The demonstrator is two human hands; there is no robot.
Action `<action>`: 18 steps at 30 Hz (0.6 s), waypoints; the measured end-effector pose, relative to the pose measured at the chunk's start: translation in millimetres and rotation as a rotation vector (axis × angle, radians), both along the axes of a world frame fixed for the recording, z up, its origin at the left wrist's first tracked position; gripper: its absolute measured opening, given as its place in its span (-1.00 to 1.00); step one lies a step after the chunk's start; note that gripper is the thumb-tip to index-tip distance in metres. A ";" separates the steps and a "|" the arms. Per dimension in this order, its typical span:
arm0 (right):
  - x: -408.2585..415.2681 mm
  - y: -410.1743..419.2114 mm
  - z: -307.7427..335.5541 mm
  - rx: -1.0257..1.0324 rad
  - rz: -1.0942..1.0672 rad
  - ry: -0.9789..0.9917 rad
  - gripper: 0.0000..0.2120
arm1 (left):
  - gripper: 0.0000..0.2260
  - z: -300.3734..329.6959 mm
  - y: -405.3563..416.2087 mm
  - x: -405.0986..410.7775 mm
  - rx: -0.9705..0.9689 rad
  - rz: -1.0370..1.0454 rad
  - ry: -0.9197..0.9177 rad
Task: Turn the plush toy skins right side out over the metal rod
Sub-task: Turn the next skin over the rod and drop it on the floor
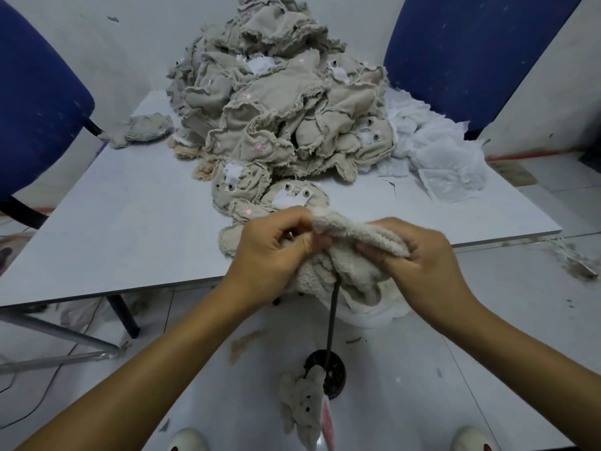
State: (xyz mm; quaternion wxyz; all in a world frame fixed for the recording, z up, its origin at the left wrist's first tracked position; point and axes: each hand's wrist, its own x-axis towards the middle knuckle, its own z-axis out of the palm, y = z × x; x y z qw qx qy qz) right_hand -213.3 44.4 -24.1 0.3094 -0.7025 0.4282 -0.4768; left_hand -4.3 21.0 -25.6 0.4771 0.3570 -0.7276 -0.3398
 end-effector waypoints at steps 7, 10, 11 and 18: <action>15.6 -4.0 1.7 0.008 0.014 0.036 -0.86 | -0.67 -3.9 -6.6 10.9 0.229 -0.130 -0.350; 15.8 -7.7 1.9 -0.024 0.027 0.109 -0.86 | -0.72 3.5 -5.5 6.7 0.151 -0.114 -0.217; 15.4 -7.6 2.6 -0.035 0.030 0.108 -0.85 | -0.75 4.3 -5.8 5.5 0.084 -0.080 -0.201; 10.2 -7.8 -10.8 -0.010 -0.036 0.204 -0.82 | -0.77 -5.6 -8.8 4.5 0.035 -0.045 -0.527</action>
